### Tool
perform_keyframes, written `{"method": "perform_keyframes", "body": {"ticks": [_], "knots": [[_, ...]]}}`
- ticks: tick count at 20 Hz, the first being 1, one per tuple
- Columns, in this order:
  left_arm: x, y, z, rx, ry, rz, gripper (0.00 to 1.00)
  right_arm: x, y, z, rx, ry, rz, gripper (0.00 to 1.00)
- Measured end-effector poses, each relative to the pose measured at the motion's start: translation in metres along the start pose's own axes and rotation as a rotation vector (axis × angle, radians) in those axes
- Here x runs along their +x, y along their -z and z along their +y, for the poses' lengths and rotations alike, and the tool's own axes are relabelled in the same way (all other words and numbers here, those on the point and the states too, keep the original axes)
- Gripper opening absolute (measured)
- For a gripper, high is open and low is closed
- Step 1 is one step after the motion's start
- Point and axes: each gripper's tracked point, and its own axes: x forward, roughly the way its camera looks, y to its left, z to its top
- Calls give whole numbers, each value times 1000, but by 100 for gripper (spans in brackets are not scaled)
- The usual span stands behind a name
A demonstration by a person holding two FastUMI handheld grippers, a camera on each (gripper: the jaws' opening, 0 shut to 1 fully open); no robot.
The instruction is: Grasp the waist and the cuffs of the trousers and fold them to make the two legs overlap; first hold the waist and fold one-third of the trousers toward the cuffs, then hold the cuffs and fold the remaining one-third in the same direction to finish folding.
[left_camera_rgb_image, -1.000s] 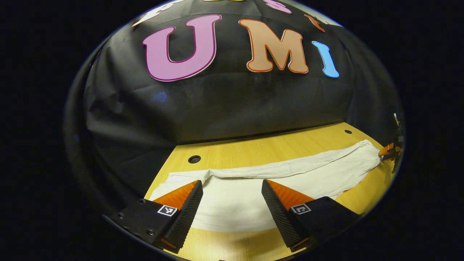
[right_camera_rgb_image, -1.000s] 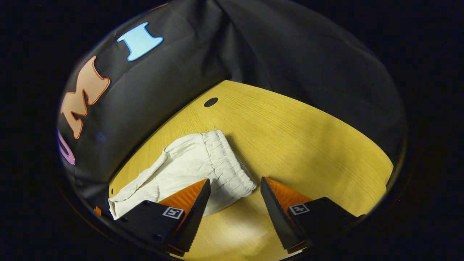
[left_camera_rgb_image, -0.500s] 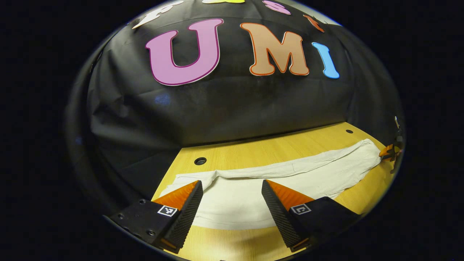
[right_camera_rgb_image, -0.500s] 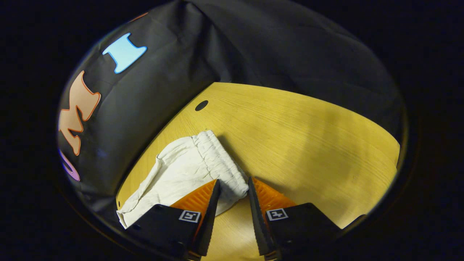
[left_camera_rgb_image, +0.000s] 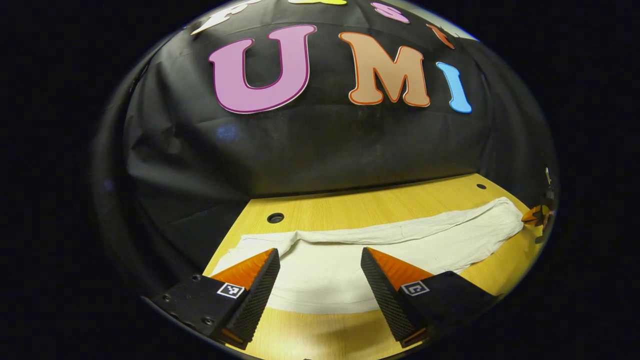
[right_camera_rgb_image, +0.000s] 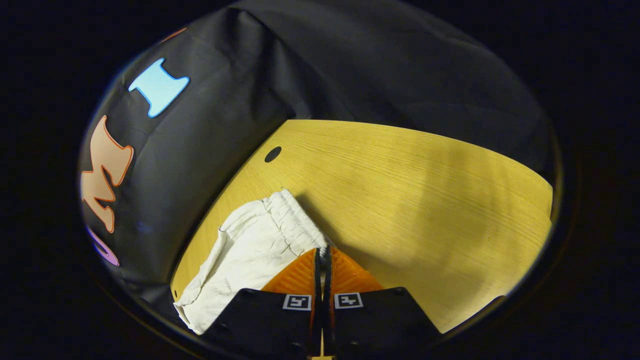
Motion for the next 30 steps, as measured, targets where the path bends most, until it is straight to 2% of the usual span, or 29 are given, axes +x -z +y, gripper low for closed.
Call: {"method": "perform_keyframes", "body": {"ticks": [2, 7, 11, 15, 17, 21, 24, 27, 30], "knots": [[-1, 1, -1, -1, 3, 2, 97, -3, -6, 4, -1, -24, -29, 0], [-1, -1, -2, 1, 13, -5, 97, -21, -26, 34, 8, -89, -100, 2], [-3, -1, -2, -9, 15, -9, 97, -43, -39, 78, -34, -195, -150, 2], [-6, -1, 0, -18, 14, -10, 97, -55, -32, 126, -151, -315, -177, 2], [-7, 0, 1, -28, 10, -11, 97, -67, -25, 162, -240, -367, -192, 2], [-11, 3, 4, -61, -5, -11, 97, -95, 10, 241, -409, -480, -191, 2], [-13, 6, 5, -100, -14, -6, 97, -109, 57, 291, -532, -576, -157, 2], [-17, 7, 10, -114, -25, -4, 97, -121, 119, 321, -636, -649, -84, 1], [-17, 9, 16, -122, -33, -11, 97, -127, 185, 329, -757, -694, -1, 1]]}}
